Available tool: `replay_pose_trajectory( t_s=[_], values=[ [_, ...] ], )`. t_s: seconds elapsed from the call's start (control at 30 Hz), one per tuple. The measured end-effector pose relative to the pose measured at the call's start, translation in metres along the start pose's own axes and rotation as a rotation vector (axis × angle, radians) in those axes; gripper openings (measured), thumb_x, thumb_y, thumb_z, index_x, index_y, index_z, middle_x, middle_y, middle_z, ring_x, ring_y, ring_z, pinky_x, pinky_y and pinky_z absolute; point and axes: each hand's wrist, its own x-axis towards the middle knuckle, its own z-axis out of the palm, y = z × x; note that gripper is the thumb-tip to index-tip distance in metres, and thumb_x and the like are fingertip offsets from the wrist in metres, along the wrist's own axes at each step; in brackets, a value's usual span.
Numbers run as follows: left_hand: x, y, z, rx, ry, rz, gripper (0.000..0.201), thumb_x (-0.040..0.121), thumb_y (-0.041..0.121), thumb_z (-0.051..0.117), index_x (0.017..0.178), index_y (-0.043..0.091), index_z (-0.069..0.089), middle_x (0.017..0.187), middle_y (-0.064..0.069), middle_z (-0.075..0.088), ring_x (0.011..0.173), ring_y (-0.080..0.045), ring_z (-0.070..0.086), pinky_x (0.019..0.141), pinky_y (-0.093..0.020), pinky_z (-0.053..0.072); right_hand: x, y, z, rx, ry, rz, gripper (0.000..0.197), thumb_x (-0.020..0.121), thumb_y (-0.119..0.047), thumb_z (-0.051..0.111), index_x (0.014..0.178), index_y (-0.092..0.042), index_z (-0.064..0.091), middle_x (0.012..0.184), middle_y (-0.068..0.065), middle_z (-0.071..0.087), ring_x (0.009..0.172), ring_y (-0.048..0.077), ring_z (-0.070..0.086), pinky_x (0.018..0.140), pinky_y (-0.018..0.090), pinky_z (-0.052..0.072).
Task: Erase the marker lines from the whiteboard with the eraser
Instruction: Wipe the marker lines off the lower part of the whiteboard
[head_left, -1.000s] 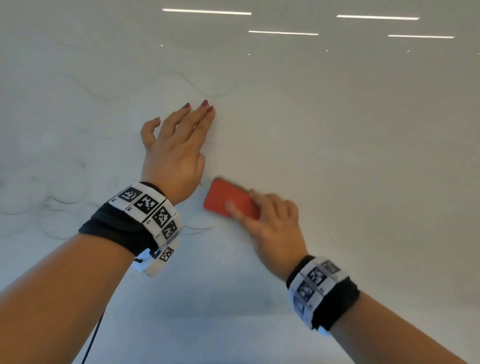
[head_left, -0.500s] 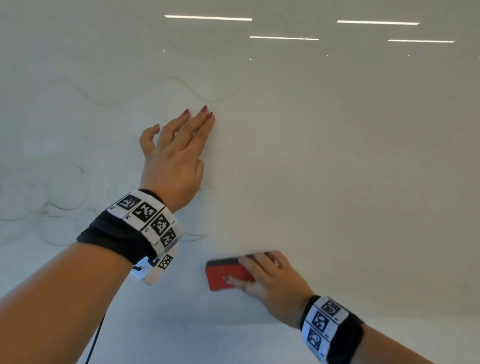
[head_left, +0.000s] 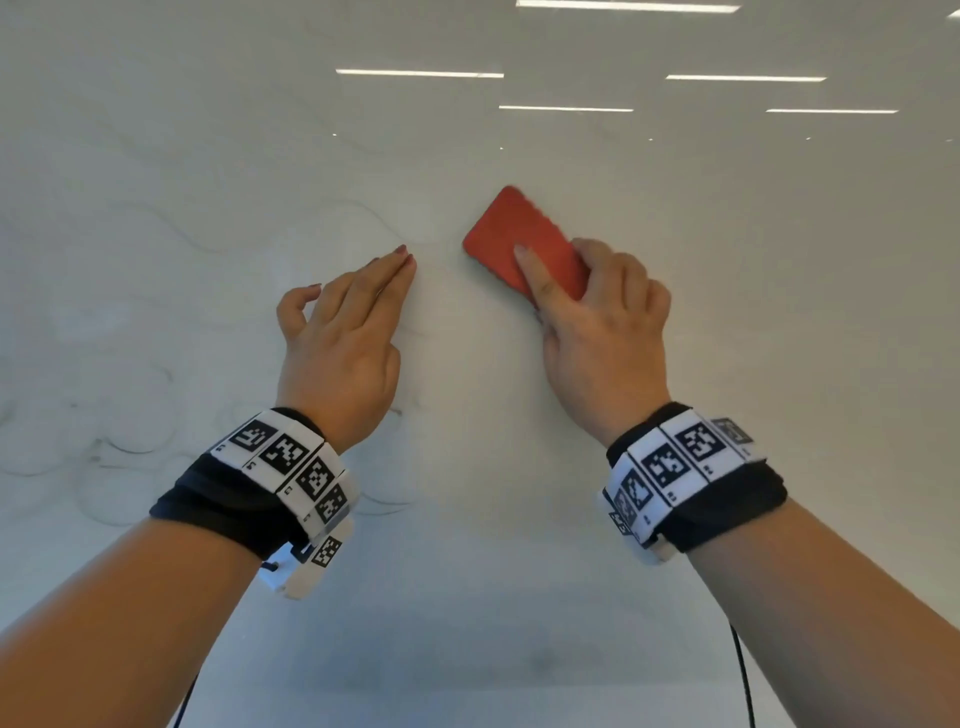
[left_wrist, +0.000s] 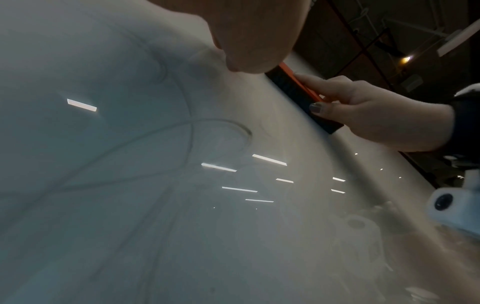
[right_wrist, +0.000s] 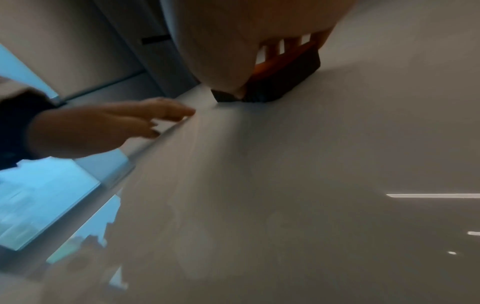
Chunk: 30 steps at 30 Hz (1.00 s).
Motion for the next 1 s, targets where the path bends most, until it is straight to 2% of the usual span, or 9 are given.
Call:
replay_pose_trajectory(
  t_s=[0.17, 0.23, 0.4, 0.57, 0.7, 0.8, 0.87, 0.93, 1.0],
  values=[
    [0.000, 0.000, 0.000, -0.008, 0.002, 0.004, 0.067, 0.078, 0.009, 0.039, 0.144, 0.017, 0.035, 0.150, 0.005, 0.032, 0.125, -0.015, 0.038, 0.101, -0.039, 0.017, 0.014, -0.003, -0.001, 0.014, 0.031, 0.192, 0.058, 0.089, -0.020, 0.057, 0.143, -0.028, 0.038, 0.128, 0.018, 0.046, 0.109, 0.036, 0.043, 0.084, 0.047, 0.035],
    [0.000, 0.000, 0.002, -0.016, 0.012, 0.003, 0.067, 0.078, 0.008, 0.041, 0.144, 0.016, 0.035, 0.150, 0.004, 0.033, 0.126, -0.016, 0.038, 0.102, -0.039, 0.017, 0.017, -0.013, 0.001, 0.030, 0.034, 0.214, 0.060, 0.087, -0.018, 0.058, 0.143, -0.027, 0.038, 0.127, 0.019, 0.046, 0.109, 0.036, 0.043, 0.083, 0.046, 0.034],
    [-0.001, 0.003, 0.006, -0.027, 0.034, -0.017, 0.068, 0.077, 0.008, 0.042, 0.144, 0.015, 0.035, 0.149, 0.002, 0.035, 0.130, -0.015, 0.036, 0.102, -0.039, 0.018, 0.006, -0.014, 0.004, 0.007, -0.001, -0.005, 0.063, 0.083, -0.015, 0.060, 0.142, -0.028, 0.042, 0.128, 0.017, 0.047, 0.105, 0.034, 0.041, 0.079, 0.044, 0.031],
    [-0.002, 0.004, 0.009, -0.033, 0.037, -0.020, 0.068, 0.077, 0.010, 0.040, 0.144, 0.015, 0.035, 0.148, 0.002, 0.035, 0.131, -0.015, 0.036, 0.102, -0.040, 0.018, -0.039, -0.009, 0.007, 0.001, -0.066, -0.213, 0.066, 0.079, -0.012, 0.060, 0.140, -0.030, 0.046, 0.129, 0.017, 0.048, 0.106, 0.034, 0.041, 0.080, 0.046, 0.033],
    [-0.002, 0.006, 0.009, -0.052, 0.030, -0.036, 0.068, 0.076, 0.011, 0.038, 0.144, 0.015, 0.034, 0.149, 0.003, 0.034, 0.133, -0.015, 0.034, 0.102, -0.040, 0.018, -0.090, -0.010, 0.011, 0.046, -0.190, -0.348, 0.070, 0.076, -0.011, 0.062, 0.140, -0.031, 0.045, 0.131, 0.015, 0.043, 0.107, 0.034, 0.045, 0.081, 0.044, 0.032],
    [-0.003, 0.006, 0.007, -0.048, 0.014, -0.038, 0.066, 0.079, 0.012, 0.038, 0.144, 0.015, 0.034, 0.149, 0.002, 0.033, 0.133, -0.016, 0.034, 0.104, -0.041, 0.017, -0.129, -0.008, 0.011, 0.063, -0.328, -0.467, 0.069, 0.078, -0.013, 0.054, 0.143, -0.032, 0.039, 0.134, 0.012, 0.041, 0.111, 0.032, 0.045, 0.086, 0.044, 0.032],
    [-0.004, 0.010, 0.005, -0.048, 0.014, -0.052, 0.062, 0.083, 0.016, 0.040, 0.144, 0.015, 0.034, 0.150, 0.001, 0.033, 0.135, -0.016, 0.032, 0.106, -0.042, 0.017, -0.141, 0.000, 0.010, 0.068, -0.361, -0.497, 0.068, 0.080, -0.013, 0.056, 0.143, -0.033, 0.039, 0.136, 0.010, 0.044, 0.115, 0.030, 0.046, 0.090, 0.043, 0.033],
    [-0.008, 0.019, 0.001, -0.068, 0.024, -0.030, 0.058, 0.087, 0.025, 0.042, 0.144, 0.015, 0.035, 0.149, 0.000, 0.035, 0.136, -0.016, 0.030, 0.106, -0.043, 0.017, -0.141, 0.011, 0.010, 0.074, -0.334, -0.492, 0.067, 0.080, -0.014, 0.059, 0.142, -0.034, 0.041, 0.135, 0.009, 0.046, 0.116, 0.030, 0.046, 0.092, 0.043, 0.033],
    [-0.019, 0.036, -0.001, -0.073, 0.014, 0.105, 0.060, 0.088, 0.039, 0.044, 0.143, 0.015, 0.037, 0.147, 0.000, 0.038, 0.137, -0.017, 0.031, 0.106, -0.045, 0.019, -0.132, 0.023, 0.008, 0.094, -0.268, -0.443, 0.063, 0.080, -0.014, 0.056, 0.139, -0.032, 0.046, 0.133, 0.011, 0.047, 0.115, 0.032, 0.045, 0.090, 0.043, 0.034]
  ],
)
